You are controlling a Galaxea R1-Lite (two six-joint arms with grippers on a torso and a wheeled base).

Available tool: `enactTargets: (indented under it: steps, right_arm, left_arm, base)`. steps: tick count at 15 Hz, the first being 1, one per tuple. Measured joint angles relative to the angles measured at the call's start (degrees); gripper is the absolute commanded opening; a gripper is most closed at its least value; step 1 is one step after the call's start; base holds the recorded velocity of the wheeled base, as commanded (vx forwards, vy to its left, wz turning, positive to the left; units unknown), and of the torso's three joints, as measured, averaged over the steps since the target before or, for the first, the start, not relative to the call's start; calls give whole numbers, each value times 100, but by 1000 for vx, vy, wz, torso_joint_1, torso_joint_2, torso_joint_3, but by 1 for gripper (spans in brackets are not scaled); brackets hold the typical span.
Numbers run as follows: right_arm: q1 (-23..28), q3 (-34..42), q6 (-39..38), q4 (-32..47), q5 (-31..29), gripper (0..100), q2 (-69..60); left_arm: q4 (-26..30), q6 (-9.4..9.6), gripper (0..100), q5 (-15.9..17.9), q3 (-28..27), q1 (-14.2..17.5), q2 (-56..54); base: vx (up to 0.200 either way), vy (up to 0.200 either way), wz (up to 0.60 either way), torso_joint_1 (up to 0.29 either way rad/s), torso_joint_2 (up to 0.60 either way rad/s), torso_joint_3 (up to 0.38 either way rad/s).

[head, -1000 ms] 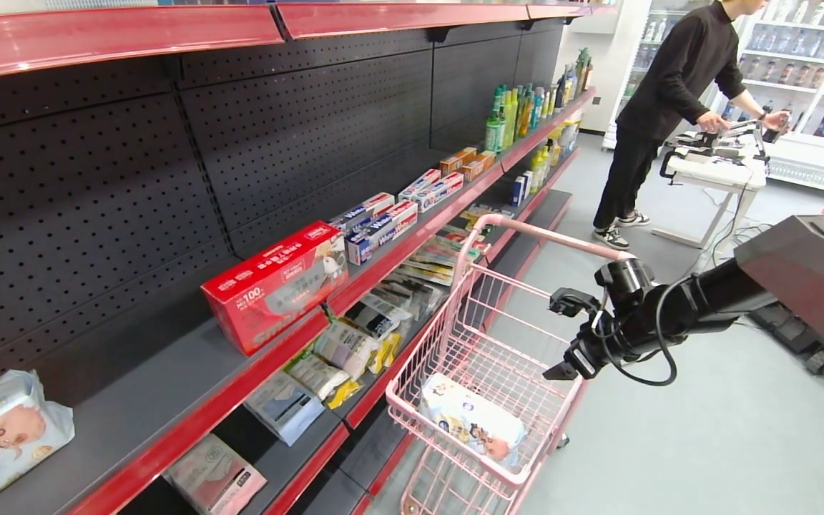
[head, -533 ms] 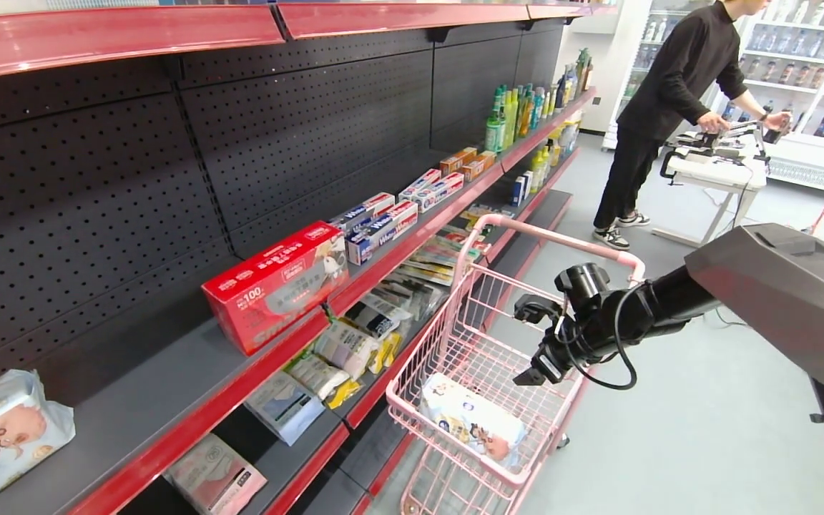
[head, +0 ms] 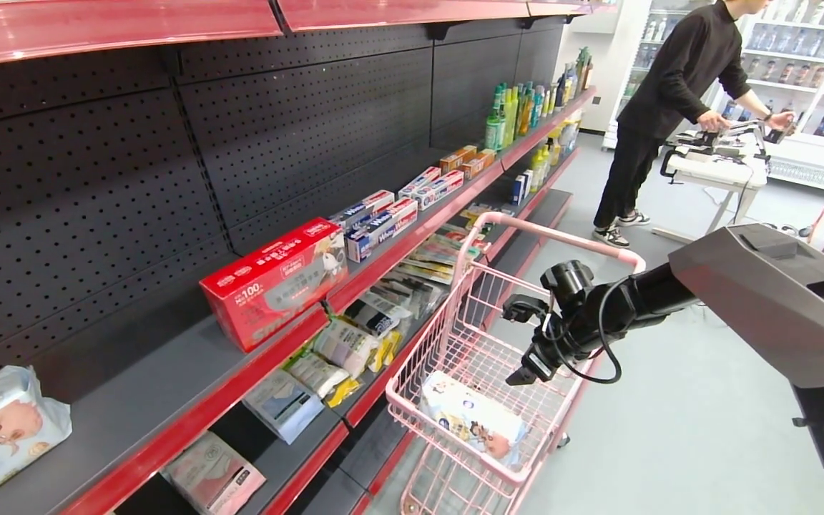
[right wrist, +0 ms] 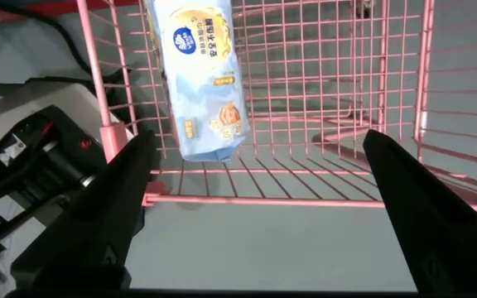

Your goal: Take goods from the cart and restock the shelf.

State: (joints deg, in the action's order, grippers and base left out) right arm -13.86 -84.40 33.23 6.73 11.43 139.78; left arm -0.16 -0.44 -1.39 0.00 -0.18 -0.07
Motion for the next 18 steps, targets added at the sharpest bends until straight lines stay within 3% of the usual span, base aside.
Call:
enactTargets:
  steps: [18]
  right_arm:
    - [-363, -212, -1, -6, 13, 100, 346]
  left_arm:
    - [0, 1, 100, 5, 0, 0, 2]
  base:
    - [0, 0, 0, -107, 243, 130]
